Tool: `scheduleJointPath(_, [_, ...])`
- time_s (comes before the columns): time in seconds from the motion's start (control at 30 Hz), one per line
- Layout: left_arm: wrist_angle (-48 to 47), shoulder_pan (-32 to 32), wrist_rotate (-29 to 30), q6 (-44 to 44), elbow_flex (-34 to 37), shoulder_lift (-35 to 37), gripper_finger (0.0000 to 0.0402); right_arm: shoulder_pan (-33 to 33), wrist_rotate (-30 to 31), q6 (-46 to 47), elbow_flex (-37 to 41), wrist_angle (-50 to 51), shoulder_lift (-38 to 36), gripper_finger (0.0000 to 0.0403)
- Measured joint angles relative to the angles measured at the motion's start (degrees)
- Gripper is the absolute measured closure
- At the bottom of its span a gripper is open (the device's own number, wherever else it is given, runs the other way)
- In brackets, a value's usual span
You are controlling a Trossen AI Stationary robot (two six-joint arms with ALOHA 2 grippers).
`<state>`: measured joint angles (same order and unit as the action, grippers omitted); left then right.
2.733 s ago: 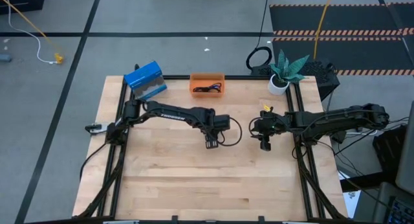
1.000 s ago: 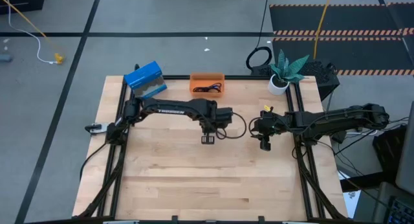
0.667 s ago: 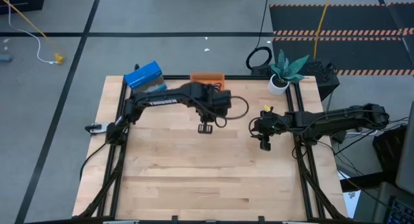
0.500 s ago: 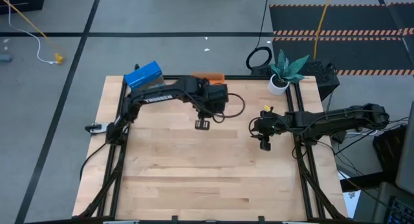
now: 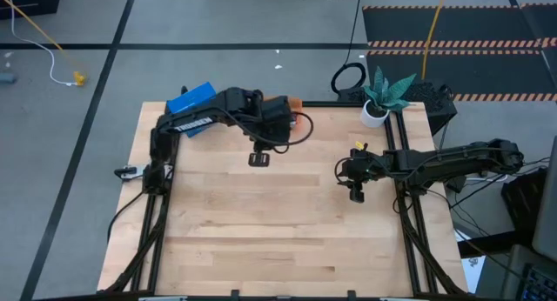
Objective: Pick and place USB-C Cables
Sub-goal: Put the black charger cable into the orange bin
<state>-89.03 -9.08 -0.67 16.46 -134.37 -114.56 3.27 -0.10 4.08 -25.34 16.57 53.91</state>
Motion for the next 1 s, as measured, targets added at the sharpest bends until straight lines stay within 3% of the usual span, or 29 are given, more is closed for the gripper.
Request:
scheduleJointPath(0.63, [-1.0, -1.21, 0.02, -1.99, 0.02, 13.08, 0.0368, 0.0, 0.0, 0.44, 0.0, -0.04, 0.0, 0.0275])
scheduleJointPath(1.0, [-1.0, -3.36, 0.02, -0.44, 0.02, 13.47, 0.0361, 0.0, -0.01, 0.84, 0.0, -0.01, 0.0, 0.0275])
